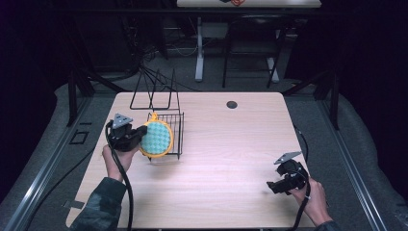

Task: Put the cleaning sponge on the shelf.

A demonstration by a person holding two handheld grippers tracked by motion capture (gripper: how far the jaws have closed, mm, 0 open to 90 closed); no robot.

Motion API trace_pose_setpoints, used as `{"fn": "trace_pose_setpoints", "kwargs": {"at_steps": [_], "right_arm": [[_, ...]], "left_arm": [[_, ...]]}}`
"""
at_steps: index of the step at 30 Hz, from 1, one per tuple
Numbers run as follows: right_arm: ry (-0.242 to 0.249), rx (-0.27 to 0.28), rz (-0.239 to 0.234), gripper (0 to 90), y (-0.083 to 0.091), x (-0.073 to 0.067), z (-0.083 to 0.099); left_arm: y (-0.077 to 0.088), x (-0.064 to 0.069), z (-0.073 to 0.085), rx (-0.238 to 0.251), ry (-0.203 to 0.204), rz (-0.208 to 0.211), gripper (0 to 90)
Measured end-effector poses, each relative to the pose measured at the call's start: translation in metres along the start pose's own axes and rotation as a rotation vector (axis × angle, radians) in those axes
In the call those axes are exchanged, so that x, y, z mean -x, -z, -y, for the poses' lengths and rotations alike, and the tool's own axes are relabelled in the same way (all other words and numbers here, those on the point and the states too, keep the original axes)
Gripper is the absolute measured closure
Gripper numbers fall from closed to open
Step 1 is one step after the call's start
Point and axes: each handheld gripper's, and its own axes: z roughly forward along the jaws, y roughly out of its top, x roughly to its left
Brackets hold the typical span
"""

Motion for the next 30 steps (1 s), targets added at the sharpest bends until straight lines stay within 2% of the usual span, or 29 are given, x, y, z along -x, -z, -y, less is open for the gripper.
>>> {"fn": "trace_pose_setpoints", "kwargs": {"at_steps": [15, 19, 30], "right_arm": [[0.003, -0.012, -0.001, 14.6, 0.0, 0.001, 0.0], [0.005, -0.009, 0.001, 14.7, 0.0, 0.001, 0.0], [0.003, -0.011, -0.004, 14.7, 0.0, 0.001, 0.001]], "left_arm": [[-0.022, 0.0, 0.002, 0.016, 0.028, -0.009, 87.8], [-0.029, 0.0, 0.003, 0.004, 0.029, 0.002, 87.9], [-0.041, -0.005, 0.006, -0.026, 0.034, -0.003, 87.9]]}}
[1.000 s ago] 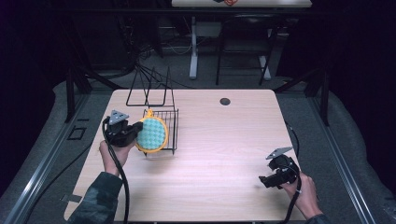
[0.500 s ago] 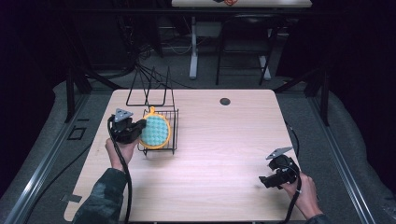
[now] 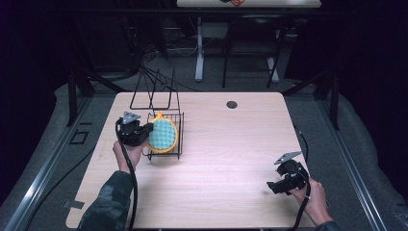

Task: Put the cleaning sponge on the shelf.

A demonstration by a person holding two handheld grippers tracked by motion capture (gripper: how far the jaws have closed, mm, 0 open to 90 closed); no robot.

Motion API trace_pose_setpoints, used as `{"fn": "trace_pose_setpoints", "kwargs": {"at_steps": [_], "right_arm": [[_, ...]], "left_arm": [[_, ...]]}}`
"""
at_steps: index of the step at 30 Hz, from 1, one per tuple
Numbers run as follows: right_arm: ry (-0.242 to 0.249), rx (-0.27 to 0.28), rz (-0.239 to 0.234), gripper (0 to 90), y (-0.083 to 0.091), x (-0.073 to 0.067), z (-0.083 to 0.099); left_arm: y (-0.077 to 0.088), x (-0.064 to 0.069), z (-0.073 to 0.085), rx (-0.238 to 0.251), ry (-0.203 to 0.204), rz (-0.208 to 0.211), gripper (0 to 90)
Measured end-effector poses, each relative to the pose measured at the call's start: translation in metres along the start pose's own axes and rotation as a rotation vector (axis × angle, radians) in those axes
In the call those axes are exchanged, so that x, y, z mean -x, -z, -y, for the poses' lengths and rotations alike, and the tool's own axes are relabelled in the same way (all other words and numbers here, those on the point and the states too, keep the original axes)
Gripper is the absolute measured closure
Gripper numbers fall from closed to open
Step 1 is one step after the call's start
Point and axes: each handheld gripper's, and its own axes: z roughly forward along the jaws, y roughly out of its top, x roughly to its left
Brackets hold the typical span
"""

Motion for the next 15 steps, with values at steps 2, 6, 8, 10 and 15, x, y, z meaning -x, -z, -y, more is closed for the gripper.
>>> {"fn": "trace_pose_setpoints", "kwargs": {"at_steps": [2, 6, 8, 10, 15], "right_arm": [[0.0, 0.002, 0.001, 14.7, 0.0, 0.0, 0.0], [0.0, 0.001, 0.0, 14.7, 0.0, 0.0, 0.0], [-0.002, 0.0, -0.002, 14.7, -0.001, 0.0, 0.0], [-0.002, 0.001, -0.002, 14.7, -0.001, 0.0, 0.0], [-0.002, 0.003, -0.002, 14.7, -0.001, 0.0, 0.0]], "left_arm": [[-0.003, -0.001, 0.0, -0.004, 0.004, -0.001, 87.8], [-0.007, -0.001, 0.002, -0.006, 0.014, -0.002, 87.8], [-0.009, -0.002, 0.002, -0.01, 0.013, 0.001, 87.8], [-0.012, -0.002, 0.003, -0.016, 0.008, 0.001, 87.8], [-0.019, -0.003, 0.006, -0.042, 0.0, 0.003, 87.7]]}}
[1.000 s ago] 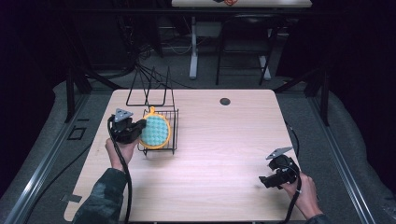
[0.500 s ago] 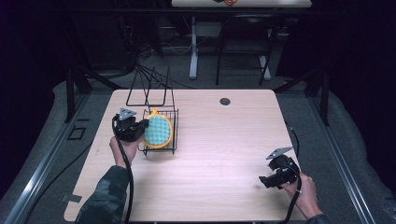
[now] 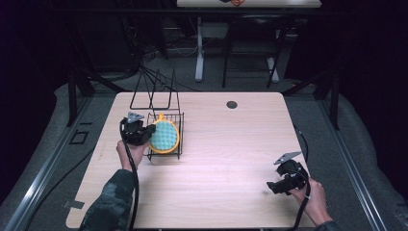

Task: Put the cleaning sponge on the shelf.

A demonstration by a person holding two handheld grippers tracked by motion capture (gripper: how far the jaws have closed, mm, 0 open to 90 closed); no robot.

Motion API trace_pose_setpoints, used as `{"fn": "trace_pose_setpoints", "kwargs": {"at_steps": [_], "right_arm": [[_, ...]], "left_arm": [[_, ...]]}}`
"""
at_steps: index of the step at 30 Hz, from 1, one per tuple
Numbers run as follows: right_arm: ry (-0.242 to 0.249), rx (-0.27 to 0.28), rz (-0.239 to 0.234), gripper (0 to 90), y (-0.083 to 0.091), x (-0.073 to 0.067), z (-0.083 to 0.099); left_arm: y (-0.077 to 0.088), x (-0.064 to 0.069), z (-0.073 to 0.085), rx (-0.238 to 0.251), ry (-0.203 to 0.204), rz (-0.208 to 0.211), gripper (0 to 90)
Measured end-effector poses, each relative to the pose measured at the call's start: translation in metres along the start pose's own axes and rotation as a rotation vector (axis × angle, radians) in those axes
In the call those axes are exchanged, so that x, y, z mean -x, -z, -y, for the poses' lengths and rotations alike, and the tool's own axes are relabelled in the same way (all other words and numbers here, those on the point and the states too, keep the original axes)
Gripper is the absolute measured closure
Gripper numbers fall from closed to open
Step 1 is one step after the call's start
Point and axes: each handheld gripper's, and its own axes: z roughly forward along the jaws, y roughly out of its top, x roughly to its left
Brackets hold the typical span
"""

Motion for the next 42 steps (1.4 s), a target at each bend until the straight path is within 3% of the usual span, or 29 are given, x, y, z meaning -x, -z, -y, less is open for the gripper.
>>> {"fn": "trace_pose_setpoints", "kwargs": {"at_steps": [28, 33, 37, 40, 41, 42], "right_arm": [[-0.002, 0.004, -0.003, 14.7, 0.0, 0.0, 0.0], [0.001, 0.001, -0.001, 14.7, 0.0, 0.001, 0.0], [-0.006, 0.0, -0.005, 14.7, 0.001, 0.0, 0.001], [-0.006, 0.001, -0.009, 14.7, 0.001, 0.001, 0.001], [-0.006, 0.002, -0.009, 14.7, 0.001, 0.001, 0.001], [-0.009, 0.005, -0.006, 14.7, 0.002, 0.001, 0.001]], "left_arm": [[-0.027, -0.011, 0.007, -0.055, 0.001, -0.006, 86.4], [-0.031, -0.013, 0.009, -0.044, 0.006, -0.004, 85.8], [-0.034, -0.016, 0.008, -0.055, 0.012, -0.003, 80.8], [-0.034, -0.017, 0.007, -0.069, 0.02, -0.001, 68.9], [-0.032, -0.016, 0.006, -0.078, 0.018, -0.005, 68.9], [-0.03, -0.016, 0.004, -0.073, 0.006, -0.021, 59.5]]}}
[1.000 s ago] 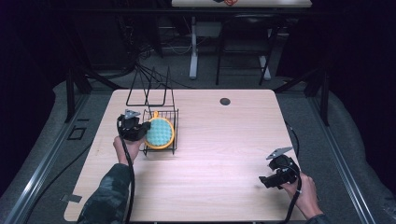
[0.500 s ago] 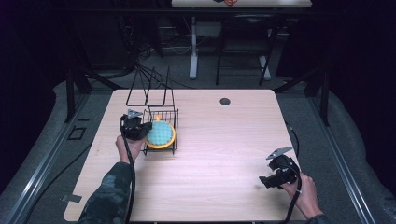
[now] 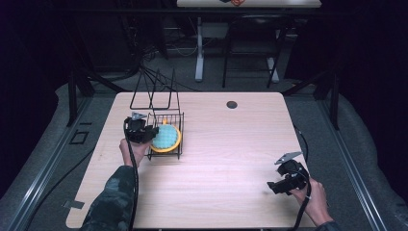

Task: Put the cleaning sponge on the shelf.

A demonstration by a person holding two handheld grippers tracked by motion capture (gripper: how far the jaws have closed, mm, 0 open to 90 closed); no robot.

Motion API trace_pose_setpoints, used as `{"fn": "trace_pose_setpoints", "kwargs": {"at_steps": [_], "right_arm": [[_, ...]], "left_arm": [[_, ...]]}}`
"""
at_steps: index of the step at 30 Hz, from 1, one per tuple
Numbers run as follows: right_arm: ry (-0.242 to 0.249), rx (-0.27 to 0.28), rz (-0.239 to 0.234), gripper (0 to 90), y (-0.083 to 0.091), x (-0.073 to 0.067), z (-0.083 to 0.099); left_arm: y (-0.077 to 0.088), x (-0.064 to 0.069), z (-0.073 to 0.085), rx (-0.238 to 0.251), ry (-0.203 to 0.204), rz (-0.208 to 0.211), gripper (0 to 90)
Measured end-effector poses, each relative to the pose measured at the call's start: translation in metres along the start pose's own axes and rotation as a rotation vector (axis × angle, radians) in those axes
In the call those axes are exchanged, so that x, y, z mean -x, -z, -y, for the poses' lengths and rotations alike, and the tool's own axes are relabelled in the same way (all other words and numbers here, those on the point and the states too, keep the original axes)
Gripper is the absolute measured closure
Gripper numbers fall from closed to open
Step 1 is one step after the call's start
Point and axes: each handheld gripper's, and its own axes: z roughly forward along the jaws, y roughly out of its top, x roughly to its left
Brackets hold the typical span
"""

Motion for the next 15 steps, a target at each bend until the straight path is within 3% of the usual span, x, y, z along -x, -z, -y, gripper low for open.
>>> {"fn": "trace_pose_setpoints", "kwargs": {"at_steps": [6, 11, 15], "right_arm": [[-0.001, 0.0, 0.006, 14.7, 0.001, 0.001, 0.001], [-0.006, 0.01, 0.003, 14.7, 0.001, 0.001, 0.001], [-0.003, 0.005, 0.005, 14.7, 0.003, 0.001, 0.001]], "left_arm": [[0.008, 0.001, -0.002, -0.007, 0.006, -0.017, 36.5], [0.019, 0.0, -0.001, 0.002, 0.013, -0.028, 27.1], [0.039, -0.001, -0.001, -0.004, 0.026, -0.018, 18.8]]}}
